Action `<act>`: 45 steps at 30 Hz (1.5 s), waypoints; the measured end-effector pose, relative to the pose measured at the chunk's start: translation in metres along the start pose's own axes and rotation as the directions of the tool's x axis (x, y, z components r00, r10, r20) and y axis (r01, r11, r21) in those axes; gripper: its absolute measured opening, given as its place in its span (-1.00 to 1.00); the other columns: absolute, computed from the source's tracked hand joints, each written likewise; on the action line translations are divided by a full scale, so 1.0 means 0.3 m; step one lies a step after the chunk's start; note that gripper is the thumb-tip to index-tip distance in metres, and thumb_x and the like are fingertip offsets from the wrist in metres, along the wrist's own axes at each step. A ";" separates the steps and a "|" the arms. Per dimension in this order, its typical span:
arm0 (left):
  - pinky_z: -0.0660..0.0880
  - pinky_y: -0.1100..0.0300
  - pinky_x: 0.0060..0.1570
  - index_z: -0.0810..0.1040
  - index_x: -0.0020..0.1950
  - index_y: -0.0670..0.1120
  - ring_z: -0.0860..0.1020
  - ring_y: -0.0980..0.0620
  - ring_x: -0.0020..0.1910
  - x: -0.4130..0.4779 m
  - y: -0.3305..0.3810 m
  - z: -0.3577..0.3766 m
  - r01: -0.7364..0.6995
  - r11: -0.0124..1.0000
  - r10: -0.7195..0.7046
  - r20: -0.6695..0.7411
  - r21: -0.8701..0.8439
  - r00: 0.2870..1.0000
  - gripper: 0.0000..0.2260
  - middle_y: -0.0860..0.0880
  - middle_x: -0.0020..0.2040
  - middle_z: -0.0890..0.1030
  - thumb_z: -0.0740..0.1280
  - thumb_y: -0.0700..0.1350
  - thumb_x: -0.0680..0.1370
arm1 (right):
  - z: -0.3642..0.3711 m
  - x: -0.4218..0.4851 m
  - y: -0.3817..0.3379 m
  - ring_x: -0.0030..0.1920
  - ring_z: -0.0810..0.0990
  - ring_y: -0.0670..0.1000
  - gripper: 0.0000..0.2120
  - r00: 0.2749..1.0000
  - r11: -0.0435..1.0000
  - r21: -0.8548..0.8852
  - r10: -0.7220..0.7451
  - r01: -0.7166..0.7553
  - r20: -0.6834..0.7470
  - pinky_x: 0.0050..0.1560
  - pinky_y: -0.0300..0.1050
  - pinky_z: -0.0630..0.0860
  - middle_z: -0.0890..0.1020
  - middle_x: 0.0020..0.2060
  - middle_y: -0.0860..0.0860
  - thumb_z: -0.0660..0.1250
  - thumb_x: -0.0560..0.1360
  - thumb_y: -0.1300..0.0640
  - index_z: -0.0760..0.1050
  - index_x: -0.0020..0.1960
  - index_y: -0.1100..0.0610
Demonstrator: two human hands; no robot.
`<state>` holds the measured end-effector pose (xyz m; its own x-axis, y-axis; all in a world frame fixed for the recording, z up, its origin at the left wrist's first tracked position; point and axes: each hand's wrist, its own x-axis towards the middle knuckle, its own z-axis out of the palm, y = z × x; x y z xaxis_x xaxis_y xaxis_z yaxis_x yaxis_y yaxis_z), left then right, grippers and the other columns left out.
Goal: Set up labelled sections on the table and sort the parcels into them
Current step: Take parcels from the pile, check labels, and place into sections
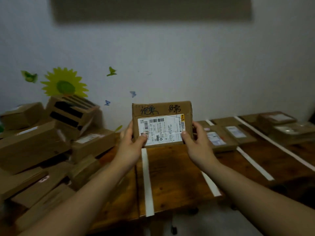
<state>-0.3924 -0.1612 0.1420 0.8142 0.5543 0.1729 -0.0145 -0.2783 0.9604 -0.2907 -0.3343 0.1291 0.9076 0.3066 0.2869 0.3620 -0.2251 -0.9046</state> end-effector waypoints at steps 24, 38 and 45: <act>0.44 -0.01 0.28 0.16 0.50 0.04 0.48 -0.01 0.27 0.219 0.224 1.829 0.015 1.000 -0.005 0.713 -0.008 0.702 -0.46 -0.02 0.36 0.45 0.26 -0.22 0.57 | -1.452 0.226 0.753 0.22 0.48 -0.03 -0.53 0.781 0.890 -0.108 0.324 -0.443 -0.533 0.28 0.13 0.46 0.46 0.25 -0.06 0.25 0.53 -0.05 0.24 0.40 -0.22; 0.47 0.21 0.11 0.12 0.52 -0.01 0.44 -0.02 0.32 0.541 0.215 2.437 0.009 0.990 -0.111 0.737 0.140 0.667 -0.47 -0.04 0.40 0.42 0.23 -0.18 0.60 | -1.860 0.701 1.090 -0.05 0.53 -0.23 -0.61 0.815 0.880 -0.086 0.392 -0.468 -0.427 -0.20 -0.33 0.52 0.50 0.04 -0.17 0.26 0.57 0.18 0.22 0.28 -0.14; 0.49 0.49 -0.29 0.09 0.52 -0.01 0.45 0.11 0.13 0.643 0.226 2.717 0.155 0.982 -0.191 0.605 0.112 0.773 -0.46 -0.03 0.38 0.42 0.21 -0.26 0.60 | -2.086 1.002 1.335 0.22 0.51 -0.07 -0.62 0.897 0.879 -0.209 0.384 -0.428 -0.221 0.02 -0.34 0.44 0.52 0.13 -0.18 0.25 0.58 0.08 0.26 0.36 -0.10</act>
<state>0.2369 -0.7126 0.0622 0.9832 0.0068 -0.1823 0.1771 -0.2751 0.9450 0.2601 -0.9110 0.0503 0.9997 -0.0159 -0.0202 -0.0255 -0.5222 -0.8524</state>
